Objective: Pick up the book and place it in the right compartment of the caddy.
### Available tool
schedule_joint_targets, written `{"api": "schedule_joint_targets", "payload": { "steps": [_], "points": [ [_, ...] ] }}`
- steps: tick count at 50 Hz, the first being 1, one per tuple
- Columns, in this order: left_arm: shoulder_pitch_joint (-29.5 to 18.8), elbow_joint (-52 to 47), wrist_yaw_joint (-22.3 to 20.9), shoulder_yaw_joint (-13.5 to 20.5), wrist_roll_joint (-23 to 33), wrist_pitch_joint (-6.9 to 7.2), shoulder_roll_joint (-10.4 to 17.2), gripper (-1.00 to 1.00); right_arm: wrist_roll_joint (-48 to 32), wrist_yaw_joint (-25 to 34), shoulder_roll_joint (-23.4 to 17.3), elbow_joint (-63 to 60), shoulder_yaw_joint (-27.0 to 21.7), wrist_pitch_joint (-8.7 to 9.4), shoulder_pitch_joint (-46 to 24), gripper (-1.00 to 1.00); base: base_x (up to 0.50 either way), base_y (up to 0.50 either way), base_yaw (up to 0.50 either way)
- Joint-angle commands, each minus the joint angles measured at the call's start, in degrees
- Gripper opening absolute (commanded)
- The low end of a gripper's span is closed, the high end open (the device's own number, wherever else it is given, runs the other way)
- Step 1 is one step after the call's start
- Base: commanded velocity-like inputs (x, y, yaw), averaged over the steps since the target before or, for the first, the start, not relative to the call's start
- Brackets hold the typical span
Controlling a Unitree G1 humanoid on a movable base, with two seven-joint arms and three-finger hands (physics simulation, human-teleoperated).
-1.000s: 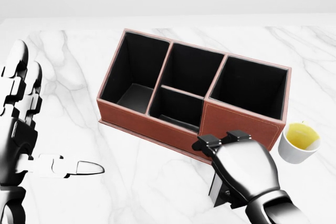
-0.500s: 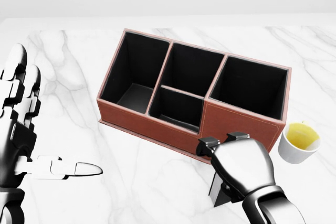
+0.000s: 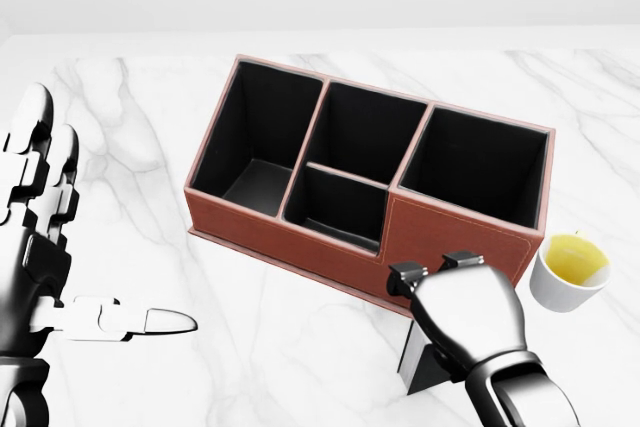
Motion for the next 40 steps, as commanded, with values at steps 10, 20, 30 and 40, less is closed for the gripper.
{"api": "schedule_joint_targets", "payload": {
  "steps": [10,20,30,40],
  "points": [
    [0.11,0.35,0.21,-0.09,0.19,0.00,-0.06,1.00,-4.14,-4.84,-0.78,5.10,1.19,0.00,-0.76,0.09,0.00,0.00,0.00],
    [0.13,0.60,0.27,-0.19,0.31,0.00,-0.08,1.00,-5.38,-7.07,-1.15,7.45,1.46,0.00,-1.70,0.09,0.00,0.00,0.00],
    [0.20,0.81,0.29,-0.15,0.29,0.00,-0.09,1.00,-6.64,-8.73,-1.56,9.48,1.68,0.00,-1.96,0.09,0.00,0.00,0.00],
    [0.23,1.01,0.29,-0.20,0.32,0.00,-0.10,1.00,-7.82,-10.25,-1.73,11.36,2.13,0.00,-1.97,0.11,0.00,0.00,0.00]
  ]
}}
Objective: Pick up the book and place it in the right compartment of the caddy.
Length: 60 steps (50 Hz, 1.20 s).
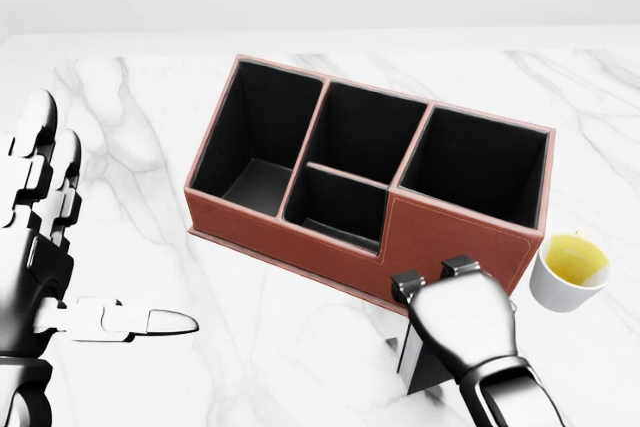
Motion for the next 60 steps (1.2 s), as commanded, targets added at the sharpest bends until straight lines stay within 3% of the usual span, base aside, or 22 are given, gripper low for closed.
{"api": "schedule_joint_targets", "payload": {
  "steps": [1,28,30,33,47,60],
  "points": [
    [0.05,0.23,0.01,-0.06,0.05,0.00,-0.01,1.00,-1.75,-2.13,-0.28,2.43,0.46,0.00,-0.18,0.10,0.00,0.00,0.00],
    [0.94,-0.97,-0.21,-0.35,0.64,0.00,-0.34,1.00,-5.38,-8.73,-1.52,9.53,1.67,0.00,0.15,0.08,0.00,0.00,0.00],
    [1.05,-1.20,-0.18,-0.44,0.78,0.00,-0.39,1.00,-5.24,-8.60,-1.73,9.99,1.39,0.00,0.12,-0.05,0.00,0.00,0.00],
    [1.23,-1.64,-0.16,-0.59,0.95,0.00,-0.50,1.00,-4.19,-7.08,-2.10,10.62,0.64,0.00,0.57,-1.00,0.00,0.00,0.00],
    [2.45,-3.43,-0.39,-0.83,1.25,0.00,-0.93,1.00,-3.62,-9.06,-2.30,9.66,0.30,0.00,0.82,-1.00,0.00,0.00,0.00],
    [3.03,-4.12,-0.56,-0.99,1.20,0.00,-1.18,1.00,6.76,0.47,-0.64,-6.19,-3.93,0.00,4.72,-1.00,0.00,0.00,0.00]
  ]
}}
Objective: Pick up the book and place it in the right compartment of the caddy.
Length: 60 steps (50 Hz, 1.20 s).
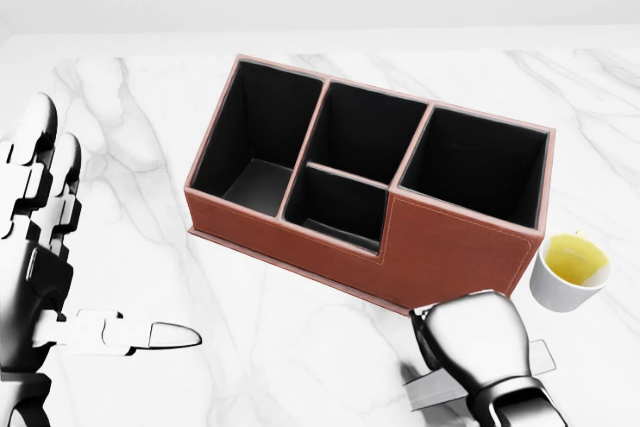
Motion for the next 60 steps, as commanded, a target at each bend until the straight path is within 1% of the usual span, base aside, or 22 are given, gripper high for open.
{"api": "schedule_joint_targets", "payload": {
  "steps": [1,3,4,7,9,11,12,13,16,19,28,34,44,50,53,60],
  "points": [
    [0.58,-0.86,-0.15,-0.09,-0.03,0.00,-0.21,1.00,7.24,6.15,0.79,-10.92,-3.88,0.00,2.35,-1.00,0.00,0.00,0.00],
    [0.54,-0.91,-0.20,-0.04,-0.14,0.00,-0.21,1.00,10.80,9.83,1.18,-15.22,-5.21,0.00,2.90,-1.00,0.00,0.00,0.00],
    [0.53,-0.91,-0.20,-0.04,-0.15,0.00,-0.21,1.00,10.92,10.11,1.38,-15.40,-5.45,0.00,2.93,-1.00,0.00,0.00,0.00],
    [0.41,-0.39,-0.19,-0.13,-0.21,0.00,-0.22,1.00,17.27,17.17,2.19,-21.04,-7.02,0.00,2.70,-1.00,0.00,0.00,0.00],
    [0.42,-0.45,-0.19,-0.20,-0.23,0.00,-0.21,1.00,19.38,19.70,2.76,-23.16,-7.70,0.00,2.38,-1.00,0.00,0.00,0.00],
    [0.50,-0.66,-0.29,-0.27,-0.29,0.00,-0.22,1.00,22.28,22.92,3.20,-26.25,-8.22,0.00,1.52,-1.00,0.00,0.00,0.00],
    [0.50,-0.66,-0.29,-0.27,-0.29,0.00,-0.22,1.00,22.41,23.17,3.36,-26.35,-8.36,0.00,1.48,-1.00,0.00,0.00,0.00],
    [0.49,-0.60,-0.34,-0.26,-0.32,0.00,-0.21,1.00,24.71,25.79,3.48,-28.64,-8.47,0.00,0.98,-1.00,0.00,0.00,0.00],
    [0.49,-0.82,-0.43,-0.17,-0.44,0.00,-0.19,1.00,28.10,30.03,4.12,-31.88,-8.60,0.00,-0.10,-1.00,0.00,0.00,0.00],
    [0.63,-1.39,-0.55,-0.05,-0.54,0.00,-0.17,1.00,30.68,33.24,4.46,-34.54,-8.65,0.00,-1.15,-1.00,0.00,0.00,0.00],
    [0.75,-3.16,-0.98,0.59,-0.89,0.00,-0.08,1.00,35.05,39.46,5.32,-40.85,-7.88,0.00,-4.12,-1.00,0.00,0.00,0.00],
    [0.86,-3.52,-1.18,0.96,-1.13,0.00,-0.09,1.00,37.27,39.46,5.54,-44.47,-7.37,0.00,-7.75,-1.00,0.00,0.00,0.00],
    [0.96,-4.52,-1.42,1.99,-1.71,0.00,0.04,1.00,39.80,39.46,5.05,-48.02,-7.49,0.00,-11.58,-1.00,0.00,0.00,0.00],
    [0.91,-4.70,-1.40,2.34,-1.97,0.00,0.08,1.00,42.62,39.46,4.34,-52.65,-7.95,0.00,-17.07,-1.00,0.00,0.00,0.00],
    [0.98,-5.04,-1.48,2.55,-2.14,0.00,0.11,1.00,44.24,39.46,3.51,-54.85,-8.58,0.00,-21.31,-1.00,0.00,0.00,0.00],
    [1.11,-5.29,-1.59,2.66,-2.33,0.00,0.06,1.00,44.75,39.46,1.78,-55.51,-9.02,0.00,-26.96,-1.00,0.00,0.00,0.00]
  ]
}}
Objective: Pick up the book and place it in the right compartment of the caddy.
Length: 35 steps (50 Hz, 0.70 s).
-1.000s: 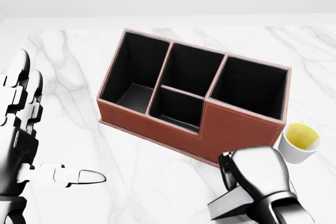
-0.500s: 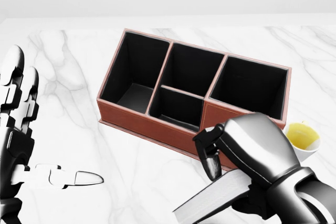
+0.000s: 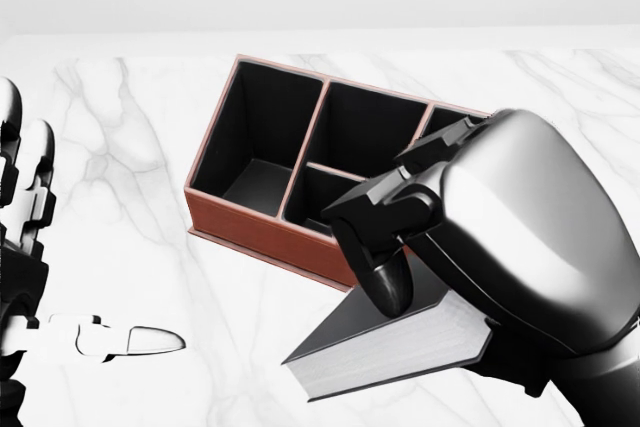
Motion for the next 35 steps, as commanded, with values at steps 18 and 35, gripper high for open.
{"api": "schedule_joint_targets", "payload": {
  "steps": [18,35],
  "points": [
    [0.38,-0.67,-0.74,1.06,-1.05,0.00,0.11,1.00,4.34,0.00,-8.66,6.10,-4.17,0.00,-26.81,-1.00,0.00,0.00,0.00],
    [0.38,-0.95,-1.12,0.99,-1.23,0.00,0.09,1.00,1.54,0.00,-12.40,24.32,-4.42,0.00,-37.92,-1.00,0.00,0.00,0.00]
  ]
}}
